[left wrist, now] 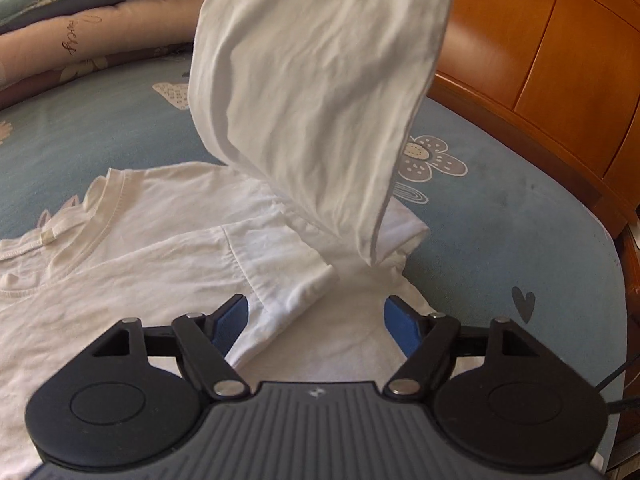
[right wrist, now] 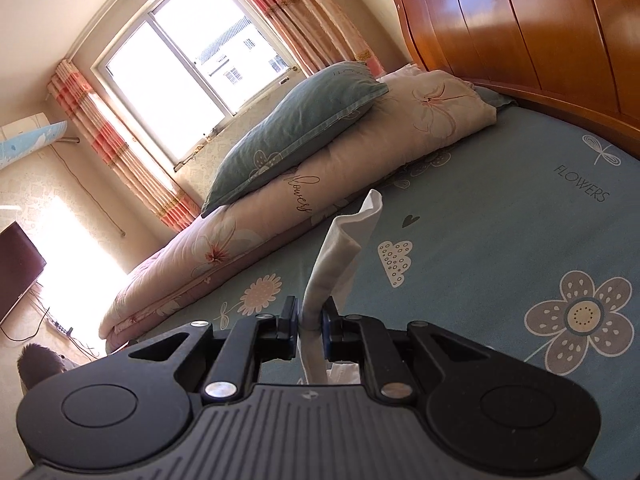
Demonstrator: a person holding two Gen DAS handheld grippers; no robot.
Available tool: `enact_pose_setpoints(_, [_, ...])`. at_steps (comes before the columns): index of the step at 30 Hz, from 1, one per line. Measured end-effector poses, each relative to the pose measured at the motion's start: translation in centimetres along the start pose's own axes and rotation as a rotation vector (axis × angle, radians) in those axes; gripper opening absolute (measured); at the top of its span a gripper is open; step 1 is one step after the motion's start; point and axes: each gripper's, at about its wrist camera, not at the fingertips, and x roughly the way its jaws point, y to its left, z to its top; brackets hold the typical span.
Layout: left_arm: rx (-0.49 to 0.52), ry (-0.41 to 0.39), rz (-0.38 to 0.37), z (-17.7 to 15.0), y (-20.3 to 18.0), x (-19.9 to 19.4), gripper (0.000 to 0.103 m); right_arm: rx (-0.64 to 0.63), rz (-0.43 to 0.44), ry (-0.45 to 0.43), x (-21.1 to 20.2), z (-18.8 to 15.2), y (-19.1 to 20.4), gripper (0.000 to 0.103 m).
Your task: Fold clothes
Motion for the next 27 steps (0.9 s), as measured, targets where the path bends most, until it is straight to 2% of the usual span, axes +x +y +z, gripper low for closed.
enact_pose_setpoints(1, [-0.016, 0.029, -0.017, -0.1, 0.2, 0.4, 0.075, 0.008, 0.012, 0.000, 0.0, 0.1, 0.0, 0.013])
enact_pose_setpoints(2, [-0.012, 0.028, 0.012, -0.2, 0.3, 0.3, 0.074, 0.014, 0.026, 0.003, 0.1, 0.1, 0.1, 0.013])
enact_pose_setpoints(3, [-0.012, 0.002, 0.051, -0.3, 0.2, -0.3, 0.074, 0.012, 0.039, 0.008, 0.3, 0.1, 0.4, 0.013])
enact_pose_setpoints(7, [-0.124, -0.074, 0.099, -0.7, 2.5, -4.4, 0.075, -0.008, 0.100, 0.062, 2.1, -1.1, 2.3, 0.013])
enact_pose_setpoints(10, [-0.268, -0.099, 0.147, -1.3, 5.9, -8.2, 0.075, -0.027, 0.146, 0.114, 4.1, -2.8, 4.2, 0.013])
enact_pose_setpoints(14, [-0.514, -0.125, 0.179, -3.4, 11.4, -12.9, 0.075, -0.063, 0.183, 0.178, 7.4, -5.7, 7.0, 0.013])
enact_pose_setpoints(18, [-0.754, -0.171, 0.180, -6.3, 16.3, -15.7, 0.075, -0.134, 0.219, 0.283, 11.6, -10.7, 10.3, 0.013])
enact_pose_setpoints(20, [-0.843, -0.191, 0.163, -8.1, 18.1, -16.4, 0.075, -0.218, 0.208, 0.365, 14.2, -14.3, 11.9, 0.017])
enact_pose_setpoints(23, [-0.881, -0.173, 0.184, -9.2, 19.4, -16.0, 0.075, -0.317, 0.132, 0.553, 17.8, -19.9, 12.3, 0.025])
enact_pose_setpoints(26, [-0.881, -0.146, 0.169, -10.1, 19.8, -15.2, 0.075, -0.337, 0.075, 0.665, 18.1, -23.1, 11.3, 0.027])
enact_pose_setpoints(27, [-0.877, -0.140, 0.160, -10.3, 19.8, -14.8, 0.074, -0.337, 0.061, 0.677, 17.5, -23.5, 10.8, 0.033])
